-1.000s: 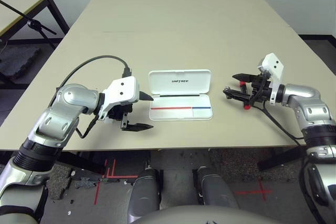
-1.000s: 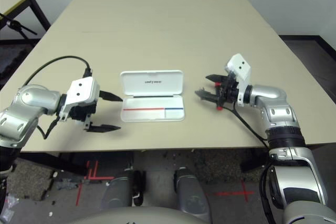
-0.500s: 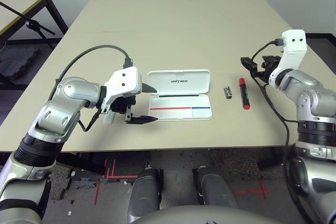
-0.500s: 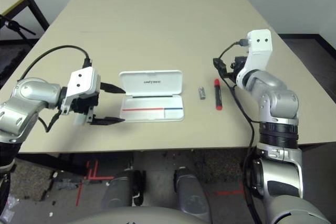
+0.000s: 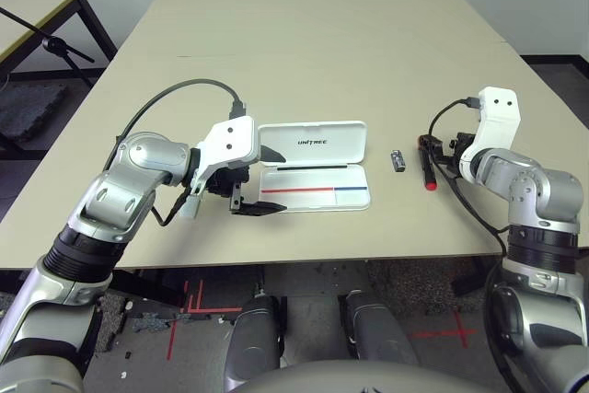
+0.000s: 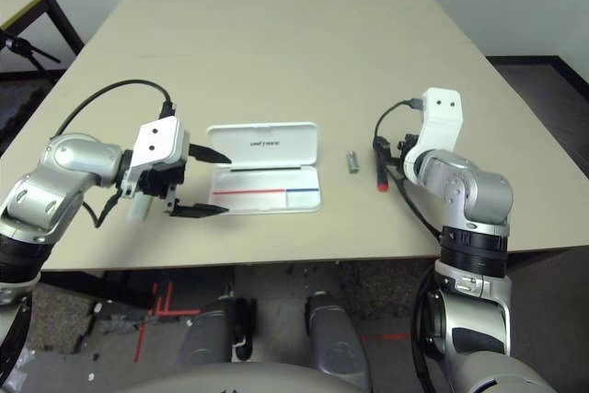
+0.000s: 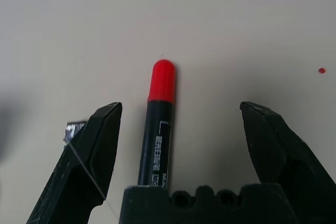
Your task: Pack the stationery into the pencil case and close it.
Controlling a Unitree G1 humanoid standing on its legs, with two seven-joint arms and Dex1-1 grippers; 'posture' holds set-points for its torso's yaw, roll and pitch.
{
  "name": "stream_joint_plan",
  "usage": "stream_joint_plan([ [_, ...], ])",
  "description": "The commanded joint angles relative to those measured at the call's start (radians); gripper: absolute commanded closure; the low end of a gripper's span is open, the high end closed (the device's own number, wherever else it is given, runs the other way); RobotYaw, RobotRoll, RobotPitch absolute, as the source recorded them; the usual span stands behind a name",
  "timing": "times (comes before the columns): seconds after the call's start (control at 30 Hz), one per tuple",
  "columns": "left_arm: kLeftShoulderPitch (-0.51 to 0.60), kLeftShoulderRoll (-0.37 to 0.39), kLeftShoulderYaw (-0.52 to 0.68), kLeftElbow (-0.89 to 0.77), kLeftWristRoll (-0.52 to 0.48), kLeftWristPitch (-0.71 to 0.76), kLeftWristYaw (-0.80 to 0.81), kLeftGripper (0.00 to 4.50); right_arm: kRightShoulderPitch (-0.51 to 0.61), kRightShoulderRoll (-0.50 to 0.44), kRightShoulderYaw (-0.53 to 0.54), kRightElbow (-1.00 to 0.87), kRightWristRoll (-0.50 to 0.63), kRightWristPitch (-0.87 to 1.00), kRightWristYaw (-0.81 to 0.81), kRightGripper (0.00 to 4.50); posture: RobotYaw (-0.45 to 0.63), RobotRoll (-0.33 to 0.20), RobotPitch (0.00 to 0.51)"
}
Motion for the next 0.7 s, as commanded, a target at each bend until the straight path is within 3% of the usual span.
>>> stream_joint_plan([
  [0.03, 0.015, -0.002, -0.018, 0.021, 0.017, -0.023, 0.001, 0.02, 0.02, -0.018, 0.025, 0.014, 0.006, 0.022, 0.026, 0.0, -0.17, 0.0, 0.083],
  [0.57, 0.073, -0.009, -0.018, 0.111, 0.049, -0.147, 0.001, 0.02, 0.02, -0.027, 0.043, 0.105, -0.008, 0.009, 0.044, 0.0, -0.15, 0.0, 0.083],
  [0.7, 0.081, -0.014, -0.023, 0.137, 0.058, -0.181, -0.001, 0.0, 0.017, -0.033, 0.034, 0.115, -0.008, 0.006, 0.042, 0.97, -0.16, 0.0, 0.081],
])
